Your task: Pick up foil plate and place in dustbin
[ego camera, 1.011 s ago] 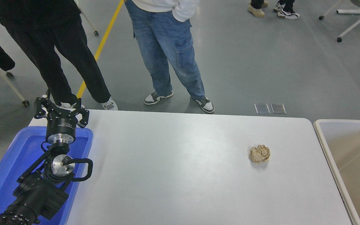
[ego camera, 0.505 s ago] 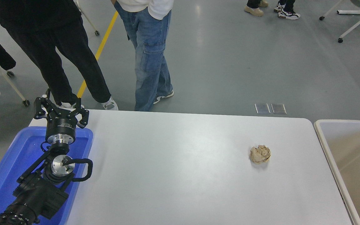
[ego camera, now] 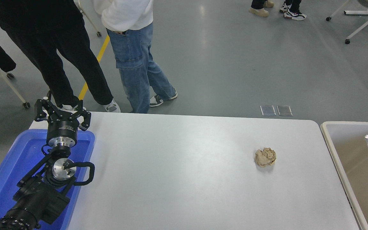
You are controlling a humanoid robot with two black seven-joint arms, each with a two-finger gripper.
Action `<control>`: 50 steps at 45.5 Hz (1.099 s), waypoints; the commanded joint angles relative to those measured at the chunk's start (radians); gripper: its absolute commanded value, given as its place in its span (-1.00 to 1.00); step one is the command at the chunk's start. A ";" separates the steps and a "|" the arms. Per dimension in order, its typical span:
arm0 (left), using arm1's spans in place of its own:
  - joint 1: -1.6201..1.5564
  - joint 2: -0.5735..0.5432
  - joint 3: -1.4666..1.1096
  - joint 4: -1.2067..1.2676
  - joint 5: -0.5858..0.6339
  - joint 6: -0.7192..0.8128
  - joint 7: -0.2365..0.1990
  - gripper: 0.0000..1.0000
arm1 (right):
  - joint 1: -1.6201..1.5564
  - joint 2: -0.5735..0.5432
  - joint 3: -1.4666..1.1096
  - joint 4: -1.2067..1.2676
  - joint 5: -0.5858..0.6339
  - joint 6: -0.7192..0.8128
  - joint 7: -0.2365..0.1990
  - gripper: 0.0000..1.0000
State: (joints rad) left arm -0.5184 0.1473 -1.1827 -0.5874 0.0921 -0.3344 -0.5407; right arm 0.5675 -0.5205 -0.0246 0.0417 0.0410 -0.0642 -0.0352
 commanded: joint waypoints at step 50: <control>0.000 0.000 0.000 0.000 0.000 0.000 0.001 0.98 | 0.159 -0.078 -0.055 0.035 -0.027 0.119 0.029 1.00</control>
State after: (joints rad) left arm -0.5185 0.1473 -1.1827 -0.5875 0.0920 -0.3344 -0.5405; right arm 0.6207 -0.5325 0.0081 0.0487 0.0235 -0.0055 -0.0047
